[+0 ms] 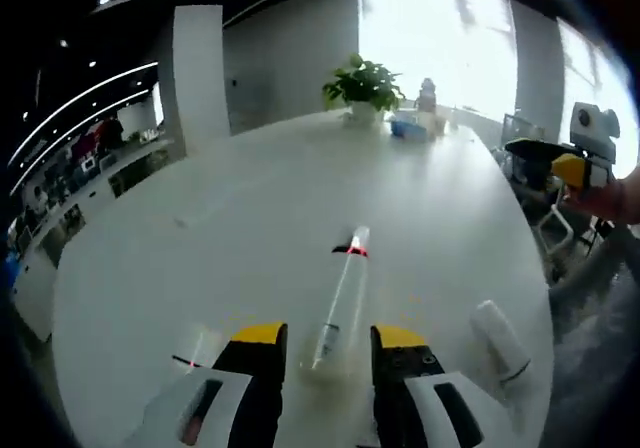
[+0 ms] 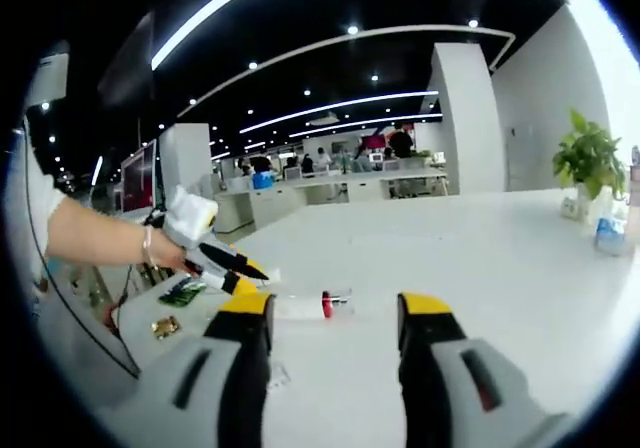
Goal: Arrange the skincare products in the storage area until every visible bottle or jar stands upright without overlapping.
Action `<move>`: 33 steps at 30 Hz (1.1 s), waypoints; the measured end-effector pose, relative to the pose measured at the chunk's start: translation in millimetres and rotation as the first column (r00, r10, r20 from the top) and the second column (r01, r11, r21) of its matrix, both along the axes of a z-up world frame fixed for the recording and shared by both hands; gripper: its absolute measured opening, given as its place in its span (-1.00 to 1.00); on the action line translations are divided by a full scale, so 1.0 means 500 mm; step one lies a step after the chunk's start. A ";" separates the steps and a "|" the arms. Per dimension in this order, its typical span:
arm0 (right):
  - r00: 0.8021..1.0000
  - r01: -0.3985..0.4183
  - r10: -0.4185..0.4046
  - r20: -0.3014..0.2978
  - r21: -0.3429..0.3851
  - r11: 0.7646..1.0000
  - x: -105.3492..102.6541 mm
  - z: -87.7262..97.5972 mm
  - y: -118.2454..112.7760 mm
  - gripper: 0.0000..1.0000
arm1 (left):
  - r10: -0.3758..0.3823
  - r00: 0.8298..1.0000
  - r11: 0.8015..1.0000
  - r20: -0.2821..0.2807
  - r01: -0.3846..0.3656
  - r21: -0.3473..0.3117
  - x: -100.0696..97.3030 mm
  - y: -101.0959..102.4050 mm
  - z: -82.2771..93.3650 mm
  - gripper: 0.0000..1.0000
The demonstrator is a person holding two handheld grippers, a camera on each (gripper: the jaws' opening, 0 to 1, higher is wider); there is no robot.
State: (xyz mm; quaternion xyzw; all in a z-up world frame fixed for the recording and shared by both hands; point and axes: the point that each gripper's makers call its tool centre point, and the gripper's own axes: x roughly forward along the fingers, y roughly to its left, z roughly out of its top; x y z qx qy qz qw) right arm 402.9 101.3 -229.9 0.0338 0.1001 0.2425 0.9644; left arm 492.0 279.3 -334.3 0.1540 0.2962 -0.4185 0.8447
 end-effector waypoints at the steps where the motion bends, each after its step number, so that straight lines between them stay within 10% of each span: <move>1: 1.000 -0.005 0.005 0.001 -0.001 1.000 0.002 -0.001 0.001 0.04 | -0.012 1.000 1.000 -0.008 0.012 0.024 -0.003 0.001 -0.009 -0.31; 7: 0.999 -0.046 0.046 0.006 -0.021 0.999 0.013 -0.005 0.012 0.05 | -0.097 0.995 0.977 -0.018 0.098 0.191 -0.002 0.012 -0.057 -0.36; 15: 0.981 -0.185 0.187 0.045 -0.052 0.981 0.054 0.015 0.057 0.08 | -0.155 0.988 0.957 -0.005 0.151 0.246 0.008 0.014 -0.067 -0.40; 25: 0.929 -0.346 0.367 0.052 -0.237 0.908 0.145 0.009 0.139 0.09 | -0.208 0.977 0.934 -0.035 0.209 0.289 0.004 0.016 -0.077 -0.41; 33: 0.872 -0.463 0.486 -0.052 -0.409 0.786 0.208 -0.074 0.184 0.11 | -0.216 0.975 0.930 -0.062 0.224 0.291 0.006 0.017 -0.083 -0.41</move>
